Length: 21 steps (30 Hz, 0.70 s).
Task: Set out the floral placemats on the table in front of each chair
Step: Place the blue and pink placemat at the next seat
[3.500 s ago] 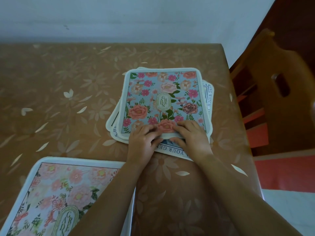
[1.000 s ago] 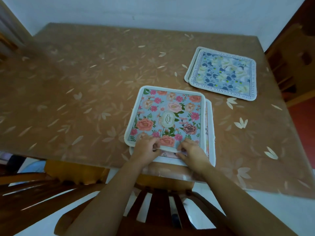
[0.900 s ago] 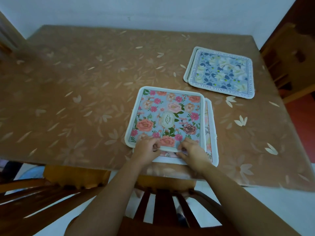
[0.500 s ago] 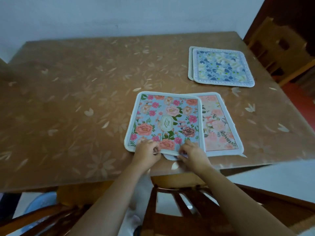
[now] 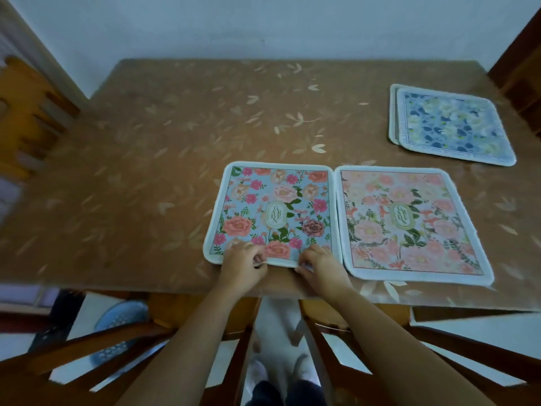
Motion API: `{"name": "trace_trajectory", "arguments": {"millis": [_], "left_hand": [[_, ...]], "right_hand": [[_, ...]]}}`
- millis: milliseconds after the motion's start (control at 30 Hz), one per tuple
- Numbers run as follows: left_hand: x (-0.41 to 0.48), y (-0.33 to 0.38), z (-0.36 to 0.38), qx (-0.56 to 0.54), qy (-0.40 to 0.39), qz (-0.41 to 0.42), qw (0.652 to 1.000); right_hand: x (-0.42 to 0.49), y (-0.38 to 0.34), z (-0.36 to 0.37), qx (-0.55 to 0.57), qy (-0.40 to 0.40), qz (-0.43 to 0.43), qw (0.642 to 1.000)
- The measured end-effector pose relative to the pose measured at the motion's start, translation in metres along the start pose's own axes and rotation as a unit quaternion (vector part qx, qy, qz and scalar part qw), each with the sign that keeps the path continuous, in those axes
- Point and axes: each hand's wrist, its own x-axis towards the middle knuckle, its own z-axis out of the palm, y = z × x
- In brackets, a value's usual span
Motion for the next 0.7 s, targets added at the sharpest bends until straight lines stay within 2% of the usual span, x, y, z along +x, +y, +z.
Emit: {"name": "trace_trajectory", "arguments": {"millis": [267, 700], "left_hand": [[-0.027, -0.044, -0.021, -0.023, 0.052, -0.082, 0.995], [-0.015, -0.157, -0.091, -0.010, 0.002, -0.001, 1.000]], "right_hand": [[0.023, -0.043, 0.024, -0.007, -0.032, -0.050, 0.998], [0.055, -0.144, 0.091, 0.005, 0.010, 0.007, 1.000]]}}
